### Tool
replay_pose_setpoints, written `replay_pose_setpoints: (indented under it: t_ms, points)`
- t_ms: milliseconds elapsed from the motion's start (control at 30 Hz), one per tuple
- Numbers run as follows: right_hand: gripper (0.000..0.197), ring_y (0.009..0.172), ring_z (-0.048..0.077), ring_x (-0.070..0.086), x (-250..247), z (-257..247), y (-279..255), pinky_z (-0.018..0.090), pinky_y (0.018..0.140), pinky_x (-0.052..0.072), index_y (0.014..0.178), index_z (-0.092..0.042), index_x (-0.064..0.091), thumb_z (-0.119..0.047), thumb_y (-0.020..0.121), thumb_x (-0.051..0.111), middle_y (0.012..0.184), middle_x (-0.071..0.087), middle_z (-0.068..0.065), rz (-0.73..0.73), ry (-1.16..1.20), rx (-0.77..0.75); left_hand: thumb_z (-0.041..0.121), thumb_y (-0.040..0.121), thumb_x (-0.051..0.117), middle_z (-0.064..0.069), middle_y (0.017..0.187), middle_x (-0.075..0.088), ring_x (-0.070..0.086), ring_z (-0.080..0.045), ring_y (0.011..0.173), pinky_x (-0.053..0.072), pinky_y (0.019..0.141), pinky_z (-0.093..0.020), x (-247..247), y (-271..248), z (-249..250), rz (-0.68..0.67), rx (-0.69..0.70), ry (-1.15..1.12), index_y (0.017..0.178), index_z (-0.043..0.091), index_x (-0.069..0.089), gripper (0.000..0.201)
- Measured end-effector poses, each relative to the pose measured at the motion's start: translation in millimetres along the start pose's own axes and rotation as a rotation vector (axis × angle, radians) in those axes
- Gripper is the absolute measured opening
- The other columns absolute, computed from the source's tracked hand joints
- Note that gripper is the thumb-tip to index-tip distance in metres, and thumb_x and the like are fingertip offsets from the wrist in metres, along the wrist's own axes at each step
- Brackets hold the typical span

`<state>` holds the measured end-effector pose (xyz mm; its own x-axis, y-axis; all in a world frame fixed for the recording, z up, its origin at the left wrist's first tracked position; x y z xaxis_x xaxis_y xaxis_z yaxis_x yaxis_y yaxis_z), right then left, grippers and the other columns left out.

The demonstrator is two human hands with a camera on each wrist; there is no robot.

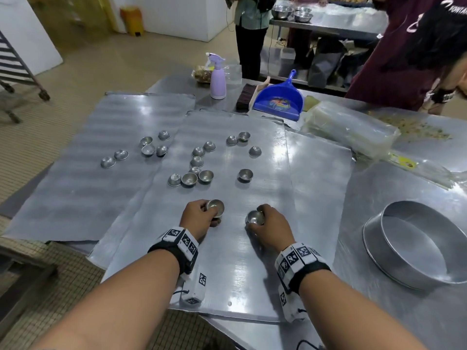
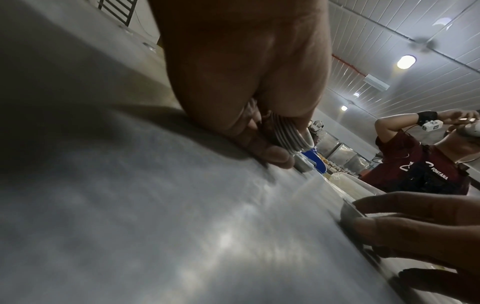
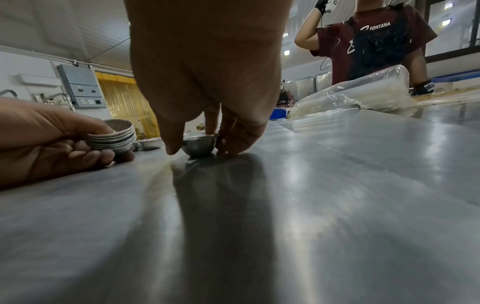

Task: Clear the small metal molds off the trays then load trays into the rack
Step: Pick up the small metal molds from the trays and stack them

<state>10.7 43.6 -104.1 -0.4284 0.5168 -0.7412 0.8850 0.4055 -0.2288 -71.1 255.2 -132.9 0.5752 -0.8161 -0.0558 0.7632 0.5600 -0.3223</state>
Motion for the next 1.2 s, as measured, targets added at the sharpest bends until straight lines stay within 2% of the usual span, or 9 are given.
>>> replay_pose_setpoints:
  t_ms: [133, 200, 300, 567, 667, 800, 933, 1067, 1200]
  points:
    - [0.041, 0.095, 0.020, 0.059, -5, 1, 0, 0.031, 0.081, 0.049, 0.115, -0.020, 0.053, -0.030, 0.079, 0.070, 0.105, 0.061, -0.001, -0.028, 0.036, -0.018, -0.004, 0.091, 0.060, -0.023, 0.086, 0.071, 0.071, -0.028, 0.064, 0.057, 0.058, -0.031, 0, -13, 6, 0.057, -0.008, -0.010, 0.098, -0.003, 0.070, 0.011]
    - [0.045, 0.101, 0.022, 0.061, -7, 0, 0, 0.033, 0.084, 0.049, 0.121, -0.018, 0.053, -0.031, 0.081, 0.069, 0.109, 0.062, 0.000, -0.039, 0.045, -0.039, -0.007, 0.091, 0.059, -0.023, 0.081, 0.069, 0.069, -0.025, 0.058, 0.058, 0.054, -0.029, 1, -21, 7, 0.069, -0.003, 0.012, 0.094, -0.005, 0.069, 0.011]
    - [0.057, 0.118, 0.026, 0.058, -7, -1, 2, 0.033, 0.094, 0.046, 0.137, -0.014, 0.050, -0.033, 0.085, 0.066, 0.130, 0.061, 0.006, -0.055, 0.043, -0.058, -0.008, 0.089, 0.058, -0.020, 0.076, 0.068, 0.069, -0.025, 0.057, 0.058, 0.054, -0.030, -2, -30, 9, 0.084, -0.003, 0.063, 0.089, -0.006, 0.069, 0.011]
    - [0.059, 0.113, 0.023, 0.061, -12, -41, 2, 0.033, 0.094, 0.048, 0.136, -0.018, 0.055, -0.041, 0.084, 0.073, 0.127, 0.064, 0.005, -0.029, 0.143, -0.229, -0.009, 0.089, 0.057, -0.019, 0.070, 0.060, 0.063, -0.024, 0.049, 0.049, 0.055, -0.035, -9, -36, 30, 0.125, -0.005, -0.027, 0.085, -0.010, 0.065, 0.009]
    - [0.061, 0.109, 0.021, 0.063, -15, -61, 1, 0.038, 0.095, 0.050, 0.136, -0.021, 0.055, -0.043, 0.082, 0.075, 0.125, 0.066, 0.002, 0.004, 0.197, -0.285, -0.001, 0.092, 0.060, -0.018, 0.078, 0.066, 0.070, -0.021, 0.060, 0.059, 0.055, -0.031, -4, -30, 40, 0.098, -0.021, -0.059, 0.087, -0.004, 0.070, 0.011]
    - [0.058, 0.107, 0.017, 0.065, -10, -79, 4, 0.038, 0.093, 0.052, 0.133, -0.026, 0.056, -0.042, 0.081, 0.075, 0.122, 0.068, -0.003, 0.021, 0.233, -0.317, 0.006, 0.094, 0.055, -0.024, 0.085, 0.071, 0.072, -0.033, 0.079, 0.060, 0.062, -0.032, 4, -20, 46, 0.026, -0.093, -0.210, 0.087, -0.005, 0.069, 0.019]
    - [0.054, 0.104, 0.017, 0.065, 2, -89, 13, 0.038, 0.091, 0.053, 0.129, -0.031, 0.056, -0.044, 0.080, 0.075, 0.118, 0.070, -0.004, 0.041, 0.218, -0.294, 0.018, 0.097, 0.048, -0.018, 0.083, 0.071, 0.071, -0.030, 0.075, 0.060, 0.064, -0.038, 13, -7, 48, -0.073, -0.145, -0.286, 0.097, -0.003, 0.065, 0.027]
    - [0.056, 0.103, 0.016, 0.066, 13, -97, 21, 0.036, 0.090, 0.052, 0.130, -0.033, 0.056, -0.045, 0.079, 0.075, 0.115, 0.071, -0.004, 0.076, 0.208, -0.243, 0.019, 0.097, 0.048, -0.023, 0.093, 0.066, 0.068, -0.034, 0.083, 0.061, 0.062, -0.037, 10, 9, 45, -0.119, -0.193, -0.308, 0.103, -0.001, 0.063, 0.026]
    - [0.074, 0.112, 0.015, 0.064, 25, -96, 30, 0.034, 0.095, 0.051, 0.142, -0.032, 0.049, -0.050, 0.076, 0.077, 0.132, 0.064, -0.006, 0.047, 0.196, -0.167, 0.021, 0.095, 0.052, -0.020, 0.088, 0.064, 0.066, -0.031, 0.072, 0.057, 0.062, -0.036, 0, 29, 36, -0.126, -0.227, -0.303, 0.096, 0.002, 0.065, 0.023]
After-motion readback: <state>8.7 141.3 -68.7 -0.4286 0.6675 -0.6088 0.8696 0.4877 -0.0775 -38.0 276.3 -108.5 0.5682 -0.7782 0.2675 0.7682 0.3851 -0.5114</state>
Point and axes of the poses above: each hand's wrist, its own y-axis towards the middle knuckle, its own x-axis out of the palm, z = x × y, the point moved 8 cm from there along y, towards the middle knuckle
